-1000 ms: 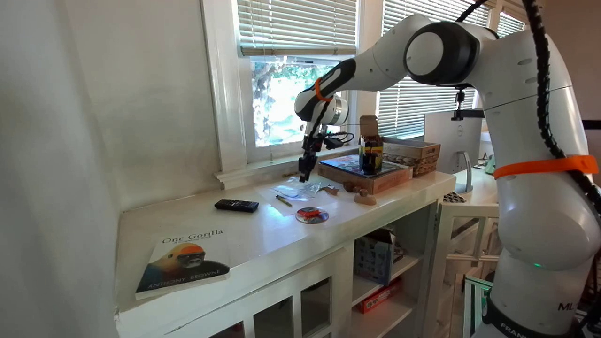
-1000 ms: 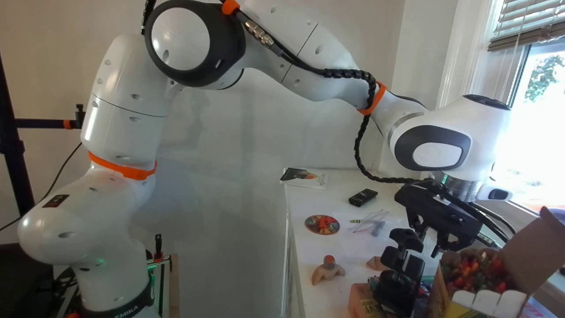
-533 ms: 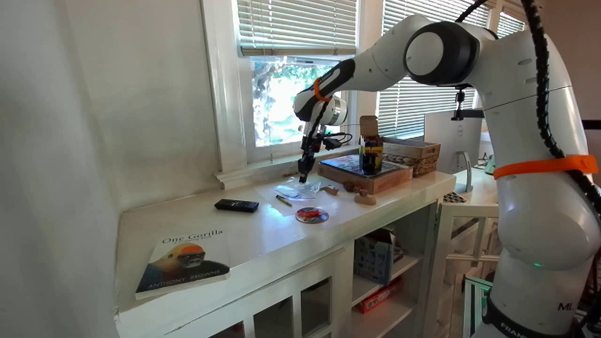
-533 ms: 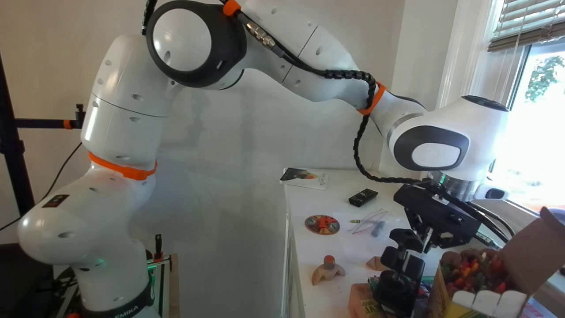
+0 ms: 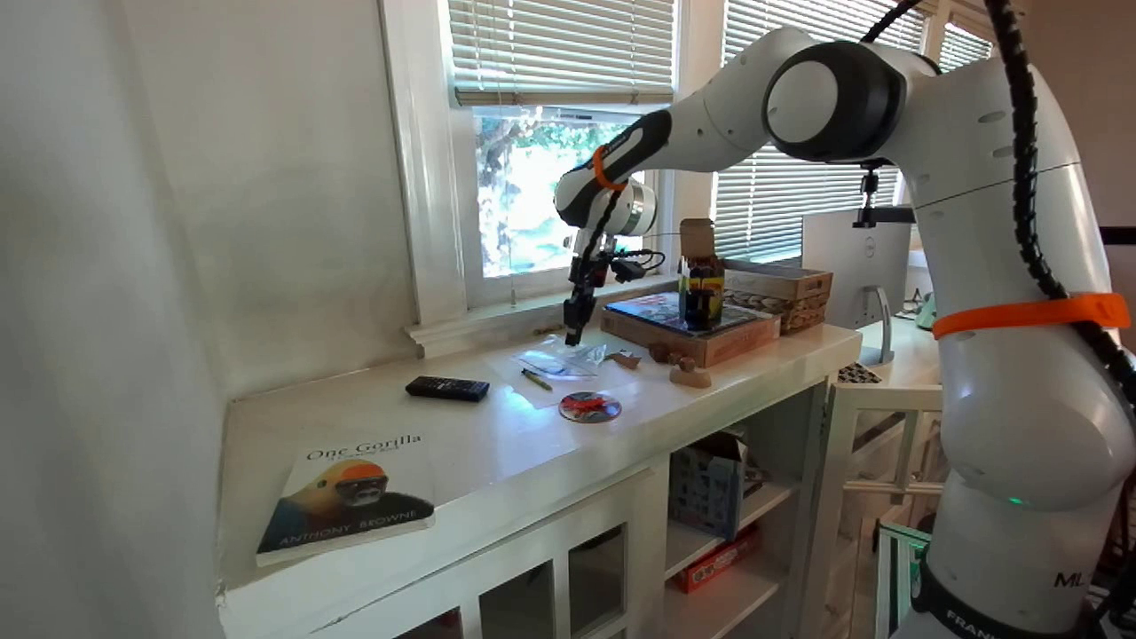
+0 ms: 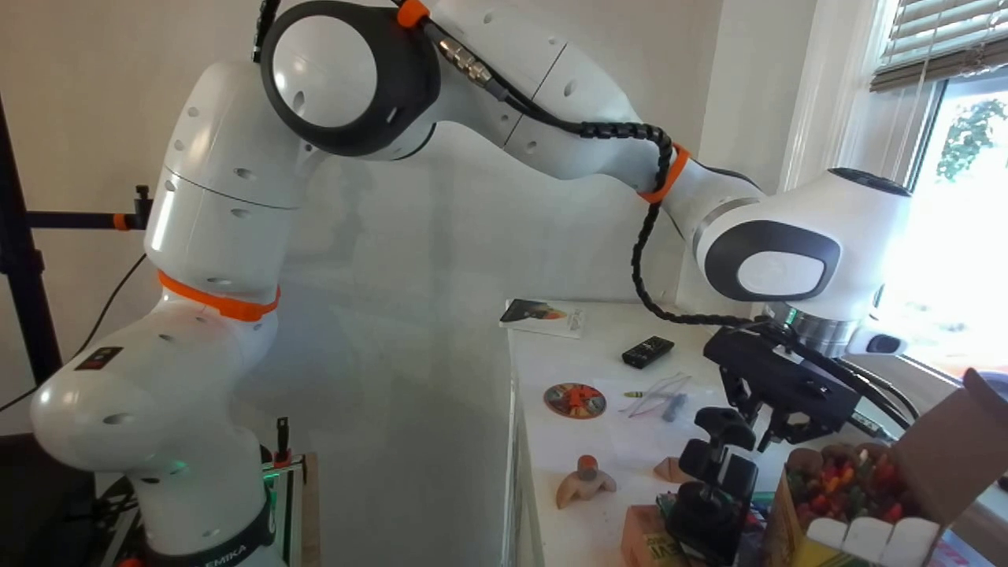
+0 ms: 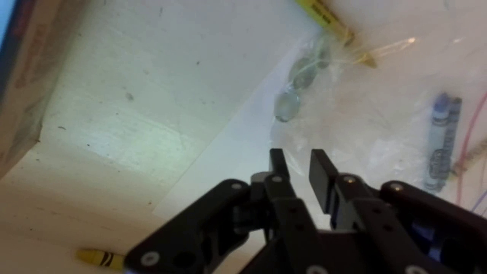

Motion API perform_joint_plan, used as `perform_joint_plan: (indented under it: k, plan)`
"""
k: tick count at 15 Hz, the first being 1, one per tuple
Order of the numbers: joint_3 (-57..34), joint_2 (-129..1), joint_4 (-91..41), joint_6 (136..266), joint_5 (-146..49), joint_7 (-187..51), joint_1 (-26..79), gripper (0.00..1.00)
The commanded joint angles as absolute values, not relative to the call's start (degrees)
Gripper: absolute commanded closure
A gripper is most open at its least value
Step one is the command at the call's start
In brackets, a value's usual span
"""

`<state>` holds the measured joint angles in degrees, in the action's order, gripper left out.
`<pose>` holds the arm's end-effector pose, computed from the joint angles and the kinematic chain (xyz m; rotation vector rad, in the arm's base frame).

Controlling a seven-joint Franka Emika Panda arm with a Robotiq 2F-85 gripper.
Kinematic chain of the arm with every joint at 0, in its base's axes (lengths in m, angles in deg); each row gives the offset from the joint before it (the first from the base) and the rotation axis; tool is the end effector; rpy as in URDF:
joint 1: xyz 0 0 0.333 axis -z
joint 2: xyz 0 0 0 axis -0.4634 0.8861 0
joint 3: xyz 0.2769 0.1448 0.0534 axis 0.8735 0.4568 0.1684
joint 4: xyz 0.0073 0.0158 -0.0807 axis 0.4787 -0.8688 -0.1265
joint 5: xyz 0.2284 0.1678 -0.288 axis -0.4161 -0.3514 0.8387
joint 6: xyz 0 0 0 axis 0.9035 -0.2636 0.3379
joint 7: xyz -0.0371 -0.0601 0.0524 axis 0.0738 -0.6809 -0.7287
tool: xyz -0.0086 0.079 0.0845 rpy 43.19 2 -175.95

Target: Pick up the plastic bag and shake it

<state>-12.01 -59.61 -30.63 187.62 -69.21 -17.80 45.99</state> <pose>0.6244 -0.2429 0.3724 -2.9407 -0.3639 -0.2540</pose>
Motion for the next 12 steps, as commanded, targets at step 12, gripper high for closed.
perform_joint_plan:
  k: [12]
  plan:
    - [-11.5, -57.5, -29.2, 185.5, -69.9, -15.3, 47.1, 0.83]
